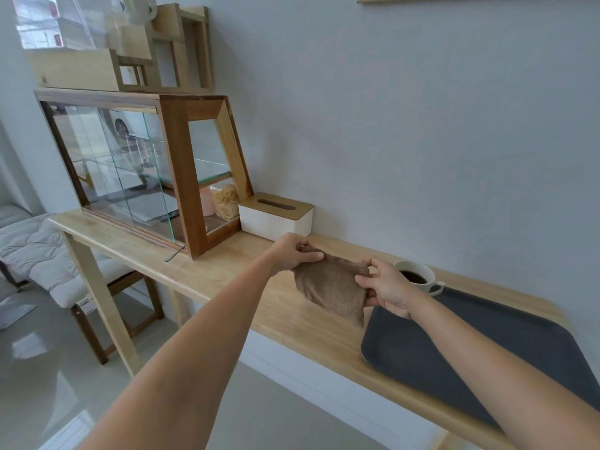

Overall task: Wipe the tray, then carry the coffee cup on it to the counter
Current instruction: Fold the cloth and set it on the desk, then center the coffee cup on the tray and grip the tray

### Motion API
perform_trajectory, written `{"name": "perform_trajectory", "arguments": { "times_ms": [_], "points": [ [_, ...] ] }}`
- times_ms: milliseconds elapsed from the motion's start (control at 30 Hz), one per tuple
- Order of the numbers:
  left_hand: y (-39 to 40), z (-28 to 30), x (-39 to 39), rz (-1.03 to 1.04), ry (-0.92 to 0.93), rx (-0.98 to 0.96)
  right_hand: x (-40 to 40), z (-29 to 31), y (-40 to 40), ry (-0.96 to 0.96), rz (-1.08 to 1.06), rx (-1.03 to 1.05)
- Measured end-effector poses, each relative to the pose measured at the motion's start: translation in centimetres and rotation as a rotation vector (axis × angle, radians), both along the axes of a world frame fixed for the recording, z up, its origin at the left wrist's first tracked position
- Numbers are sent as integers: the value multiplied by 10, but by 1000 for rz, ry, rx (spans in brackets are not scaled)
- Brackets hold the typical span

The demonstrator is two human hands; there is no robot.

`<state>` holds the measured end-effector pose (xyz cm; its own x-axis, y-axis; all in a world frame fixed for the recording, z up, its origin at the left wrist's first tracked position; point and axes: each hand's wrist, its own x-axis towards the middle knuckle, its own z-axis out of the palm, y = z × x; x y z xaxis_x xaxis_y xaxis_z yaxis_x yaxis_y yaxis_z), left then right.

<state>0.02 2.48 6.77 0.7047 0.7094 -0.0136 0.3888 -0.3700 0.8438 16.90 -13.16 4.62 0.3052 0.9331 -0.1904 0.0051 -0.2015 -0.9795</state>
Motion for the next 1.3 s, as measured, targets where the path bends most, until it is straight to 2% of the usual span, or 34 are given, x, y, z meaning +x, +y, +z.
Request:
{"name": "perform_trajectory", "arguments": {
  "times_ms": [167,200,300,333,467,567,667,800,933,1000,1100,1167,1300],
  "points": [
    [2,0,3,89,17,66,-4,-3,0,138,-54,13],
    [1,-5,5,133,58,134,-7,-7,0,30,-93,-9],
    [-10,-29,6,124,247,374,-11,-27,1,-782,-74,-161],
    [-15,-38,5,55,314,423,-12,-35,1,-942,-6,-179],
    [-33,-67,-4,-312,674,376,-15,-57,-5,-1198,360,-381],
    [-33,-78,-14,-390,823,358,-18,-64,-11,-1284,432,-455],
    [-26,-78,-18,-423,819,390,-22,-64,-15,-1310,435,-460],
    [-21,-70,-12,-448,866,449,-16,-60,-26,-1229,376,-379],
    [-22,-49,11,-421,937,475,15,-47,-46,-1005,-70,40],
    [-30,-39,31,-361,770,358,37,-40,-54,-985,-335,121],
    [-55,-30,69,-238,365,97,74,-39,-58,-864,-589,67],
    [-71,-32,95,-161,223,-56,94,-42,-58,-721,-618,-42],
    [-92,-46,133,-79,75,-249,120,-52,-56,-492,-528,-152]
  ]
}}
